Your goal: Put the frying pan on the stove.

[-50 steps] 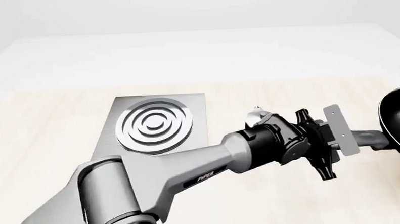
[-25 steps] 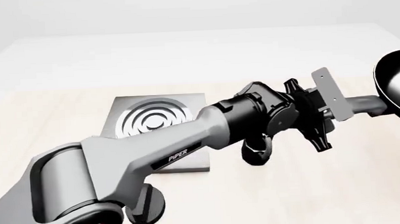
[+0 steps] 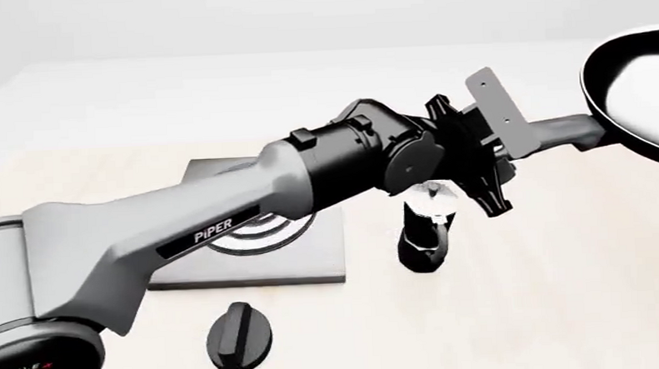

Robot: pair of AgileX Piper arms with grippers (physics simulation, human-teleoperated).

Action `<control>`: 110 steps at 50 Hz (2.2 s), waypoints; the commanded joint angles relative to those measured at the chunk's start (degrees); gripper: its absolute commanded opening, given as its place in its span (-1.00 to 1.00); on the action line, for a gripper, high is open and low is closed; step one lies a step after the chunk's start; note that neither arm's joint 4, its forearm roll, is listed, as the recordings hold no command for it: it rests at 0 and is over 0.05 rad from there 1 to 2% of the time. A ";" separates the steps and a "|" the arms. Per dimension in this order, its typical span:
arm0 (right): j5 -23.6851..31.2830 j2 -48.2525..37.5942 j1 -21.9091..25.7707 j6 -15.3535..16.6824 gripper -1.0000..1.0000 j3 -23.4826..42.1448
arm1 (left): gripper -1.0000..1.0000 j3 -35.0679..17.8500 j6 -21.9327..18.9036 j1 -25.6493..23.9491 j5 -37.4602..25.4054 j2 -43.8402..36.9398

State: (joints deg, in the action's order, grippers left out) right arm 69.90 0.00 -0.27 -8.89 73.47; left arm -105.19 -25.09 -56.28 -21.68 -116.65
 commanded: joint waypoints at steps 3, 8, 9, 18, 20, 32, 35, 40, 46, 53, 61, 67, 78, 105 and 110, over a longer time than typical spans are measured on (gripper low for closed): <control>0.00 0.00 0.19 0.52 1.00 -0.17 | -1.00 5.29 1.33 3.27 2.36 7.13; 0.00 0.00 0.18 0.70 1.00 -0.20 | -1.00 6.97 1.23 4.40 2.11 8.86; 0.00 0.00 0.17 0.79 1.00 -0.12 | -1.00 7.03 1.26 4.99 1.96 9.02; 0.00 0.00 0.21 1.14 1.00 -0.04 | -1.00 11.96 1.30 6.42 3.17 12.94; 0.00 0.00 0.23 1.20 1.00 -0.04 | -1.00 12.27 1.31 6.50 3.27 13.23; 0.00 0.00 0.17 1.41 1.00 0.06 | -1.00 18.36 1.80 9.40 5.00 17.17; 0.00 0.00 0.19 1.47 1.00 0.10 | -1.00 19.50 1.94 9.74 5.21 18.10; 0.00 0.00 0.21 1.55 1.00 0.07 | -1.00 22.29 2.21 11.39 5.81 20.24; 0.00 0.00 0.26 1.74 1.00 0.07 | -1.00 24.08 2.39 12.73 6.11 21.65; 0.00 0.00 0.25 1.65 1.00 0.02 | -1.00 27.40 2.76 14.35 7.01 24.01; 0.00 0.00 0.33 1.78 1.00 0.10 | -1.00 29.55 2.70 16.21 7.47 25.51; 0.00 0.00 0.34 1.88 1.00 0.02 | -1.00 32.51 3.15 17.55 8.22 27.64; 0.00 0.00 0.42 1.65 1.00 0.14 | -1.00 38.48 2.77 20.55 8.41 32.28; 0.00 0.00 0.67 1.77 1.00 0.12 | -1.00 56.24 5.22 27.55 13.31 45.13; 0.00 0.00 0.63 1.52 1.00 0.12 | -1.00 61.20 5.09 29.07 13.88 48.63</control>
State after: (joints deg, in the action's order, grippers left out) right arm 69.90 0.00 0.18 -7.47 73.99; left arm -50.44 -21.44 -29.76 -9.95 -74.96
